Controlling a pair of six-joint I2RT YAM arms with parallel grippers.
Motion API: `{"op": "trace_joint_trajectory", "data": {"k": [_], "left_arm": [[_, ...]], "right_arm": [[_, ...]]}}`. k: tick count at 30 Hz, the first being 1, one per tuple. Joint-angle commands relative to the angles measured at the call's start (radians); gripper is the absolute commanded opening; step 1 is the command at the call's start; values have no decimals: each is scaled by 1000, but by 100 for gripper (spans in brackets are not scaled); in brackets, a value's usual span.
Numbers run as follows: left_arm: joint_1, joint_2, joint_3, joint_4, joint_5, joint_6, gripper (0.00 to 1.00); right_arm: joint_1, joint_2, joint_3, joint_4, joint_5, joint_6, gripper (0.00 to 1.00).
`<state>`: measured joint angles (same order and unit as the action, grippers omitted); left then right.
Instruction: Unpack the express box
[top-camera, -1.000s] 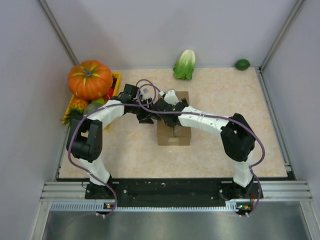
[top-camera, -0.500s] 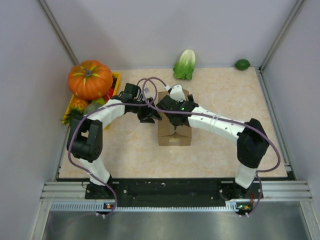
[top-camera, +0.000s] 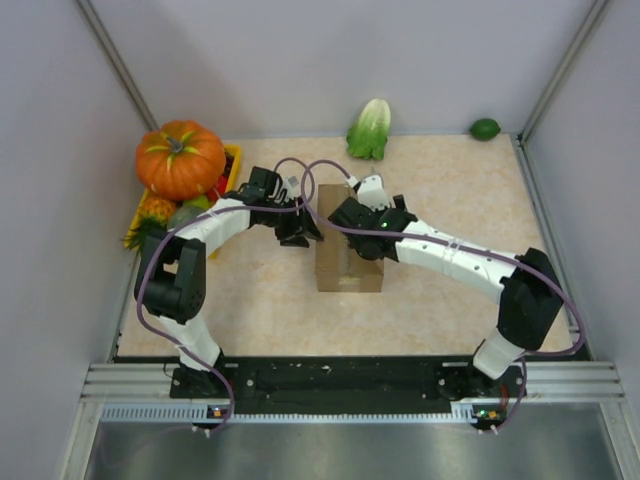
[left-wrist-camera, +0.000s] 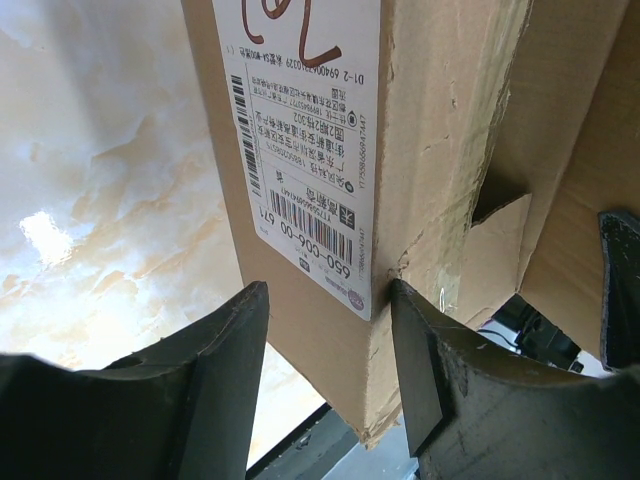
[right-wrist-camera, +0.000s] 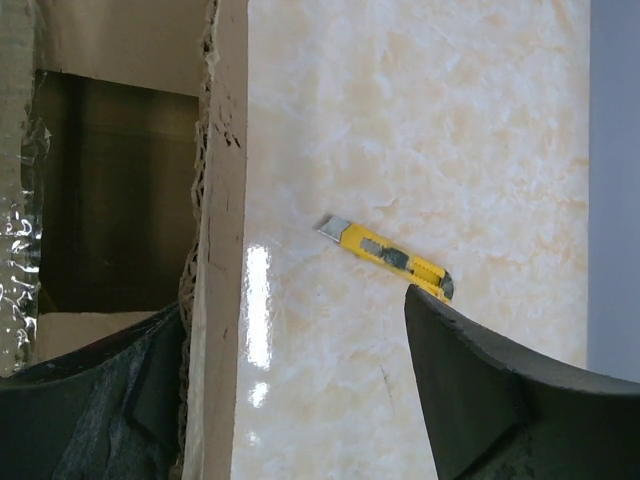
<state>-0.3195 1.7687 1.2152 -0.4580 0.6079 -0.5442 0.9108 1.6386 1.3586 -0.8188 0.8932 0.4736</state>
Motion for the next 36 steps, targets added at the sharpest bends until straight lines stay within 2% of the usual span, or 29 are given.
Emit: {"op": "trace_joint_trajectory", "data": {"k": [1,10,13,20,25,31,36], "left_arm": [[5,3,4,-36,-59,33,56],[5,3,1,-36,-60,35,56],[5,14,-3,-30,-48,30,56],[4,14,-9,-24,-30,27,56],[3,9,-13,-25,-20,29,56],[3,-6,-14,-21,-22,30,55],[3,-37,-17,-19,-42,38,54]], "right_arm": [[-9,-97,-6,-8,9,22,76],[-79,-210,-101,-3,-14,27,76],[-127,-207,-159,41,-94,10,73],[-138,-134,-243,147,-206,11,69],[-138,-103,-191,153,-267,7,63],[-136,-146,-84,149,-247,-56,59],[-136,-166,-1,136,-299,-93,53]]}}
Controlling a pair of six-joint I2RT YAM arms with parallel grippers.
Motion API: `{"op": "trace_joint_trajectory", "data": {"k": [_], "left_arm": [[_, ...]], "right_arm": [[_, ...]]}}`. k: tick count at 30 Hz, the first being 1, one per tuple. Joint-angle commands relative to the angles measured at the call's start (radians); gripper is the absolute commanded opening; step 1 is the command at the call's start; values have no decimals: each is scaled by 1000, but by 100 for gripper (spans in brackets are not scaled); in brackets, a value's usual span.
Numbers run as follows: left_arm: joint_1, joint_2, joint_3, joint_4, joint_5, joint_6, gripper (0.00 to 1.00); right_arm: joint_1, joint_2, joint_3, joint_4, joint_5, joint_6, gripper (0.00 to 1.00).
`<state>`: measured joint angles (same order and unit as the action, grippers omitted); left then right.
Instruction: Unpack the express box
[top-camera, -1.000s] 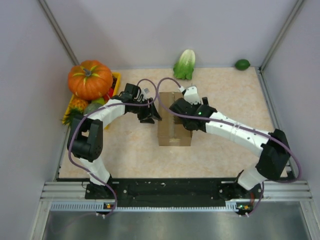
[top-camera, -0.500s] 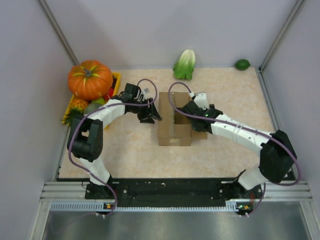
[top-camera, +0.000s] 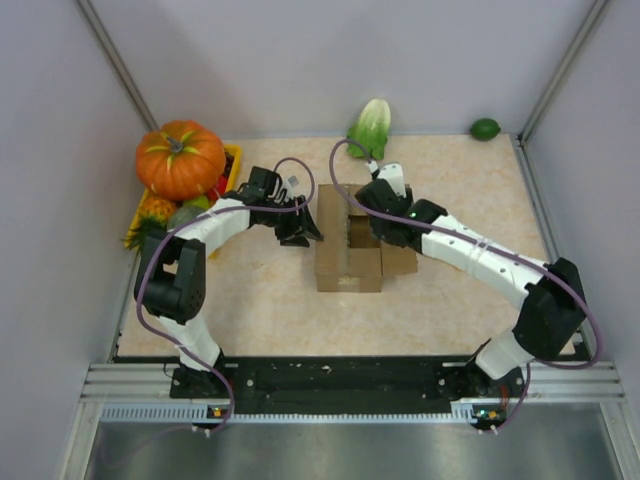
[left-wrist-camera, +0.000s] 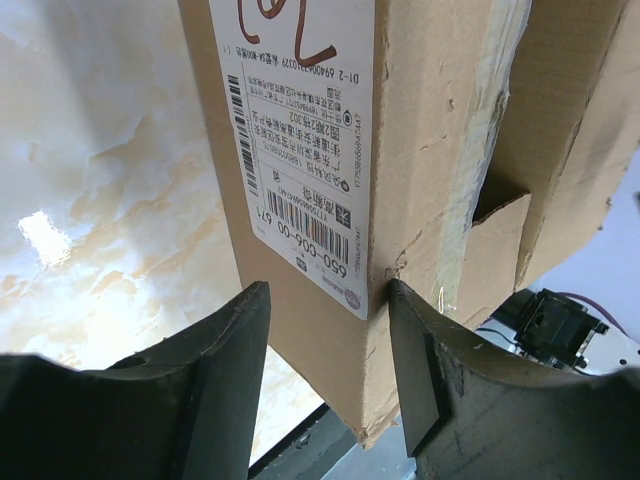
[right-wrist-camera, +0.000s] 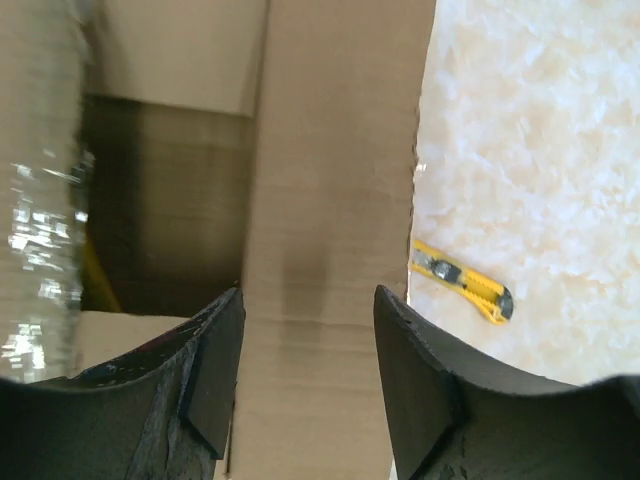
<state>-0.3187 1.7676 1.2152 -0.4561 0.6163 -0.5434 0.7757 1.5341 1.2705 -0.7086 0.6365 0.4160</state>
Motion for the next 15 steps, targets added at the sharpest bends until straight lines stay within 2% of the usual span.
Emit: {"op": "trace_joint_trajectory", "data": {"k": [1,9,13,15], "left_arm": [[3,-37,-17,-21,-52,37,54],[3,-31,-19,-16,-36,36,54],[3,-39,-22,-16,-38,39,54],[3,-39,-22,-16,-41,37,54]], "right_arm": [[-1,-63,102,27,-46,-36,53],[-1,20,125,29,-73,-45,40],[-13,66,113,37,-83,0,42],[-26,87,98,50,-72,33,48]]}}
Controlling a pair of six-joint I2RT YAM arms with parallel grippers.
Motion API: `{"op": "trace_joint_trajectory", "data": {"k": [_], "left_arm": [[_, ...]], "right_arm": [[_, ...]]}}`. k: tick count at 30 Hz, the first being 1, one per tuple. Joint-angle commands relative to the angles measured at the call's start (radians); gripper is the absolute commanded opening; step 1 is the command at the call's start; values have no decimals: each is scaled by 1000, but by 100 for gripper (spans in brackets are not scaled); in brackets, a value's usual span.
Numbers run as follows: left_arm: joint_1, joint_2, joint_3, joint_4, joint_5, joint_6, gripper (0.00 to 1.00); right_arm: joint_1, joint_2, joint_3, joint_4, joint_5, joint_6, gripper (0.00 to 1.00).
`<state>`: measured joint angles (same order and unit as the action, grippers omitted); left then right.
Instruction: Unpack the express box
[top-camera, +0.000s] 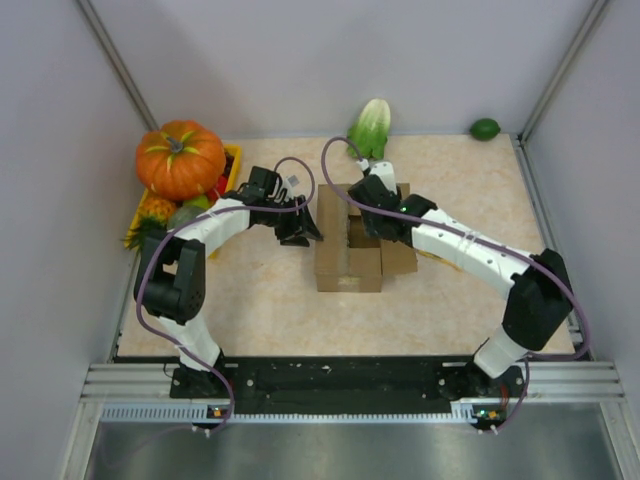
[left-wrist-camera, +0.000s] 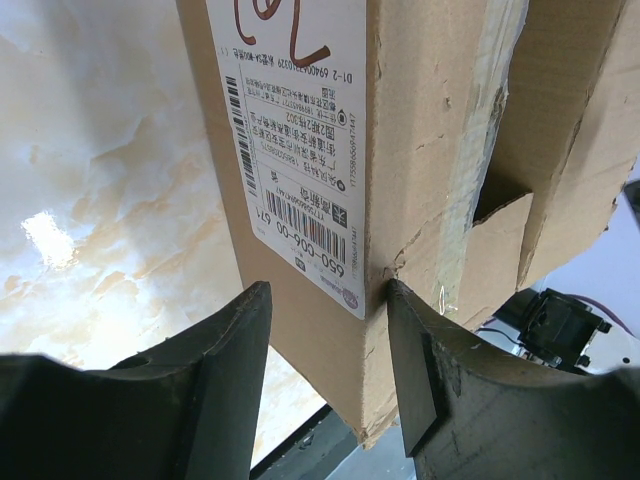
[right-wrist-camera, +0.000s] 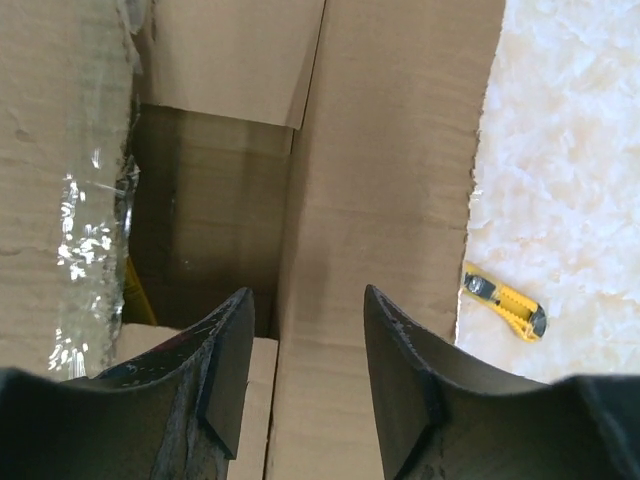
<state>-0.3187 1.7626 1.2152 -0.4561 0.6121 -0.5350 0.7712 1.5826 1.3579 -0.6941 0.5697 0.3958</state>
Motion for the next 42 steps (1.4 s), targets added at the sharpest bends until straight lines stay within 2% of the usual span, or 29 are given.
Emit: {"op": "trace_joint_trajectory", "data": {"k": [1,5,11,15,17,18,20,21,24,27,31,32,35,42], "left_arm": [[3,-35,-25,-15,-40,27,54],[3,-40,-31,-3,-37,21,53],[1,-43,-36,-4,-37,24,54],[1,-45,-31,3,-26,35,54],[-11,-48,-17,2,-18,53,55],[-19,-57,-11,-3,-23,75,55],[-42,-68,4,-6,-49,93,56],[-51,-78,9,-7,-60,104,57],[-82,-97,21,-1,-107,112,61],[-109,-120,21,14,-161,118,65],[-166,-144,47,28,-273,153,65],[-190,-153,55,28,-344,161,65],[-227,-158,79,14,-441,167,66],[-253,-190,96,-22,-721,109,68]], "right_arm": [[-26,42,-32,101,-11,55,48],[-42,39,-127,221,-50,92,49],[-53,50,-175,263,-65,117,47],[-53,45,-206,309,-96,129,43],[-53,40,-220,321,-105,144,36],[-53,39,-224,329,-114,150,28],[-53,37,-230,335,-125,169,20],[-53,33,-230,334,-145,175,13],[-52,24,-237,331,-172,205,5],[-44,10,-243,321,-177,232,0],[-38,5,-241,298,-192,268,0],[-38,5,-241,291,-194,276,0],[-29,5,-240,285,-200,294,0],[-24,8,-223,272,-209,296,0]]}}
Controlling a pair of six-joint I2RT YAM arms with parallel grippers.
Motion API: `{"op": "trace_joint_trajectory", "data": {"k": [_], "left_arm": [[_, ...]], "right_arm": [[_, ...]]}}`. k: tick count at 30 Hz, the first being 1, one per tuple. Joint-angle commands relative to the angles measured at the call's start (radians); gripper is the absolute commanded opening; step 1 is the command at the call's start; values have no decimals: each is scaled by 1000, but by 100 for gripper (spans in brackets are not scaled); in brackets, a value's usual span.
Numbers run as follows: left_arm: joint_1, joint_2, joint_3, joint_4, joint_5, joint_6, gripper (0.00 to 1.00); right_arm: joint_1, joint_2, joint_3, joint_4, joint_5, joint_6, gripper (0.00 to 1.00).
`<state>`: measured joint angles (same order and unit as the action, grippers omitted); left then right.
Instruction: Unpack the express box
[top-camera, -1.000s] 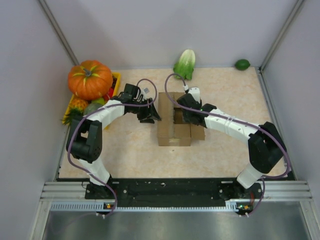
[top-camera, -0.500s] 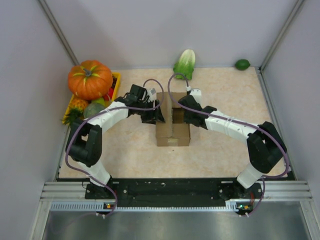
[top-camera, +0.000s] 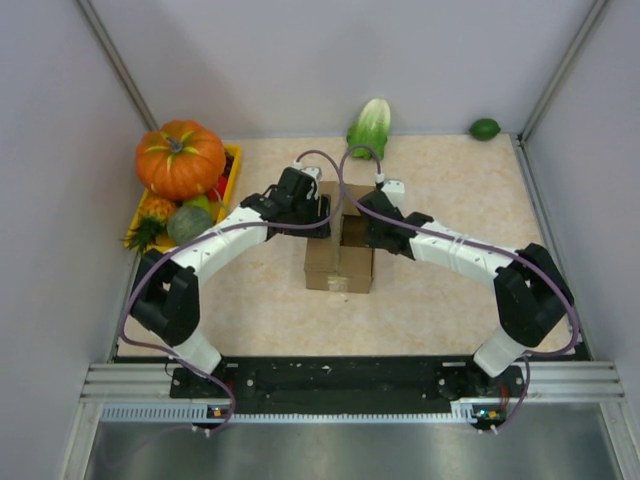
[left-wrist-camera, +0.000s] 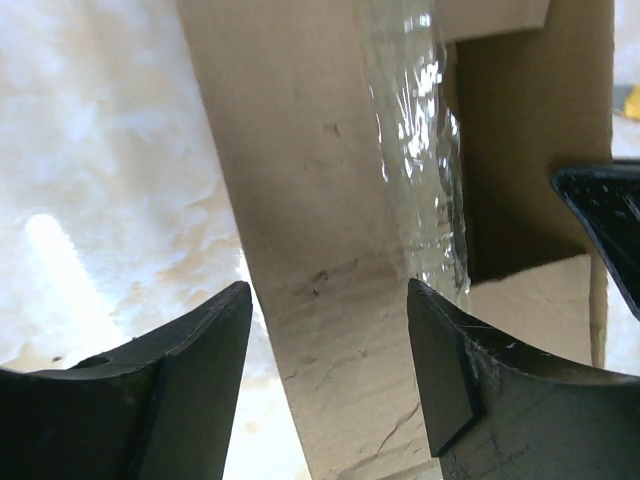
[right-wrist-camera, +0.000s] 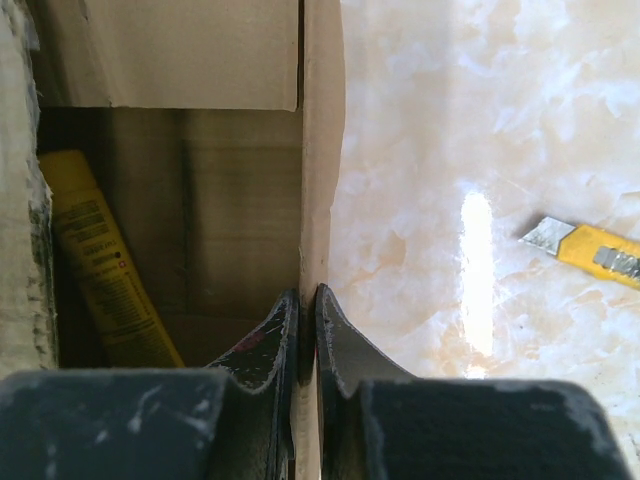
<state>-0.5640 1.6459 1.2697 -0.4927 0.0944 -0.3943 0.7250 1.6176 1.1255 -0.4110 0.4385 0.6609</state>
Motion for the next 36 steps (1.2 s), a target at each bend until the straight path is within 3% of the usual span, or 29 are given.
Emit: {"op": "trace_joint_trajectory", "data": {"k": [1,6,10,13,27,36], "left_arm": [[-8,-78,40,10,-241,-34,68],[-8,-98,33,15,-240,-29,72],[-43,-83,40,62,-154,35,76],[-95,-60,65,60,-214,89,81],[-135,3,80,45,-410,40,83],[-171,40,60,63,-426,41,82]], "right_arm": [[22,-25,13,-15,-80,25,0],[22,-35,29,-22,-89,11,6],[22,-44,34,-20,-104,6,27],[22,-57,23,-12,-116,9,36],[-29,-157,-225,277,-307,40,26],[-67,-168,-323,451,-412,78,27]]}}
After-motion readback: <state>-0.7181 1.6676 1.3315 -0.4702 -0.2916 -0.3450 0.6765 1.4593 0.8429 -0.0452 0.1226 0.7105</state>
